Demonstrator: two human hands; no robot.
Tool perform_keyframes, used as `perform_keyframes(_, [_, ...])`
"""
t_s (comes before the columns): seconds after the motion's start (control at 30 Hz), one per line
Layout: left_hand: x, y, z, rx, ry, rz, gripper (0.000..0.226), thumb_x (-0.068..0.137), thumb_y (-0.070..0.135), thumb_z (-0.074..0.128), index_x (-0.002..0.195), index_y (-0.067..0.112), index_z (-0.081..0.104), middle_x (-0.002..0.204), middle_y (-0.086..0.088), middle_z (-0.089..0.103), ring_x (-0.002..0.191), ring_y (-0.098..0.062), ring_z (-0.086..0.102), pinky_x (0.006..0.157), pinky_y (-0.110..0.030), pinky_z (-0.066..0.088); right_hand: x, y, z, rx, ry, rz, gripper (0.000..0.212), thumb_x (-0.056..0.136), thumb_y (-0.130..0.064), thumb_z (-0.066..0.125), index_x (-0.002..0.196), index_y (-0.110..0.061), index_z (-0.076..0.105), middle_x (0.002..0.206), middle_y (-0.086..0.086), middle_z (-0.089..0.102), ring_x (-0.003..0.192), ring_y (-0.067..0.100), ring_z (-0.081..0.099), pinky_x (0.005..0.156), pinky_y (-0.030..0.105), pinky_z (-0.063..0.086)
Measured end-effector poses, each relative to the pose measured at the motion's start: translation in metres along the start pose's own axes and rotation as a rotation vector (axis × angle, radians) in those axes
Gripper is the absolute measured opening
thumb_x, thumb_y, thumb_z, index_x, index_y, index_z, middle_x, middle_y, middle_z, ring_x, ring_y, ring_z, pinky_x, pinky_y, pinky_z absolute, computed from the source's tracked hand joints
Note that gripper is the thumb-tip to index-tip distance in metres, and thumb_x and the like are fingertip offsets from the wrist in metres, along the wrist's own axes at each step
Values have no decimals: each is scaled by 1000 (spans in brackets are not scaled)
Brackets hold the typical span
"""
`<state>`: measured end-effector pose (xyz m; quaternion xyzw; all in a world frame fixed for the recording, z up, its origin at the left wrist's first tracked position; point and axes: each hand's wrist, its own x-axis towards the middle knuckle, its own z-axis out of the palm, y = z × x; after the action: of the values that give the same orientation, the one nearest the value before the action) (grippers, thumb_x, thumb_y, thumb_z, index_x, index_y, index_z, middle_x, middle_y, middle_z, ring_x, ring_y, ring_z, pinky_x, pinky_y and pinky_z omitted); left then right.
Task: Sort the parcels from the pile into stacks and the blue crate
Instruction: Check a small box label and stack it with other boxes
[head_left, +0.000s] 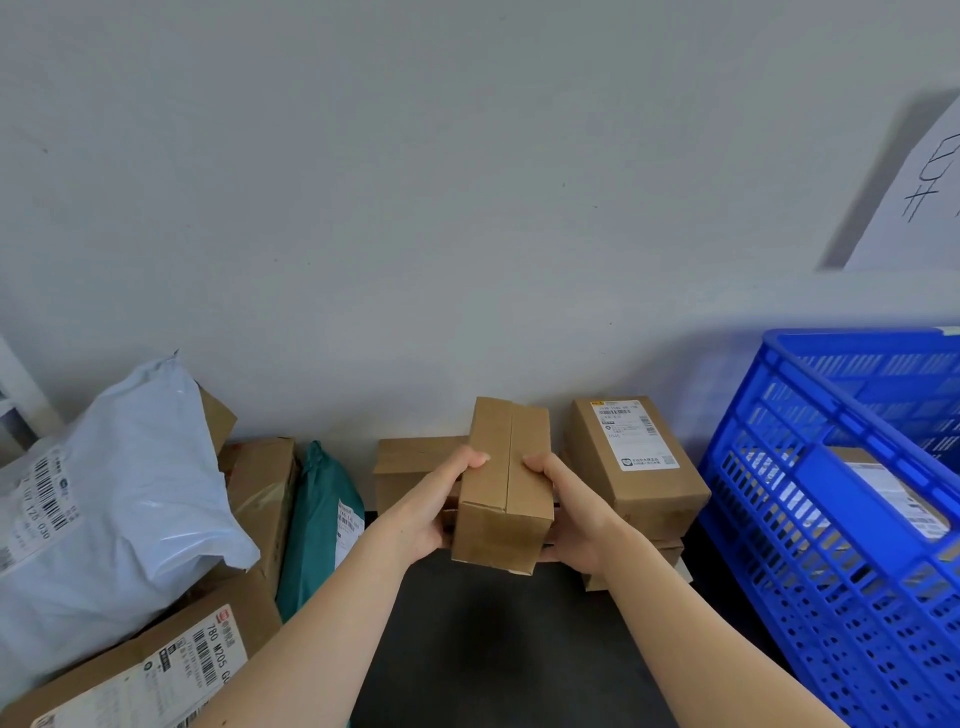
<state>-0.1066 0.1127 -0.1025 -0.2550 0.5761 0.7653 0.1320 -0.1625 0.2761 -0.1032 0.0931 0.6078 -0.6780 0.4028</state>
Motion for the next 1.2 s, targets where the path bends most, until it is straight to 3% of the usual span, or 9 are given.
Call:
perform_keyframes(0.53, [-2,4,-1,-22,36,50,25,88,39,62,102,23,50,117,-12,54,109,-29,52,99,-47,46,-3,-7,9,-141,162,-95,53,85,-50,63,126,-21,46,120,9,56,112,30,53,104,50,42])
perform_keyframes(0.67, [1,4,-7,-48,49,69,40,88,36,65,122,24,47,121,-8,55,111,-27,54,98,-47,48,-7,-8,10,-198,197,-144,64,85,-58,59,138,-25,41,130,5,53,121,29,50,100,44,40])
perform_keyframes(0.8, [3,2,-6,-70,57,61,39,96,36,53,132,25,43,123,-5,58,111,-26,56,91,-45,50,-9,-7,12,-212,234,-249,40,95,-42,54,133,-27,51,114,-2,60,104,18,57,85,35,47])
perform_keyframes(0.9, [5,3,-7,-35,137,88,40,100,32,47,138,22,43,125,-5,57,113,-26,55,95,-46,49,-7,-6,10,-198,289,-304,47,97,-25,55,143,-27,42,129,1,55,117,21,53,93,39,47])
perform_keyframes(0.97, [4,4,-6,-21,146,86,40,97,40,49,135,26,45,123,-5,58,112,-26,56,99,-47,47,-7,-6,9,-188,301,-314,50,97,-20,56,144,-26,40,128,1,54,117,21,52,99,41,47])
perform_keyframes(1.1, [-2,5,-6,24,55,15,59,73,61,62,122,33,44,117,-3,59,112,-26,55,100,-49,46,-8,-4,10,-198,287,-349,49,96,-13,56,142,-25,44,123,4,57,113,19,55,92,35,49])
perform_keyframes(1.2, [-1,0,-10,43,85,2,63,76,53,69,127,30,40,117,-5,57,109,-26,55,98,-49,47,-9,-5,10,-198,278,-365,47,97,-10,54,140,-24,46,122,2,55,113,19,52,95,36,46])
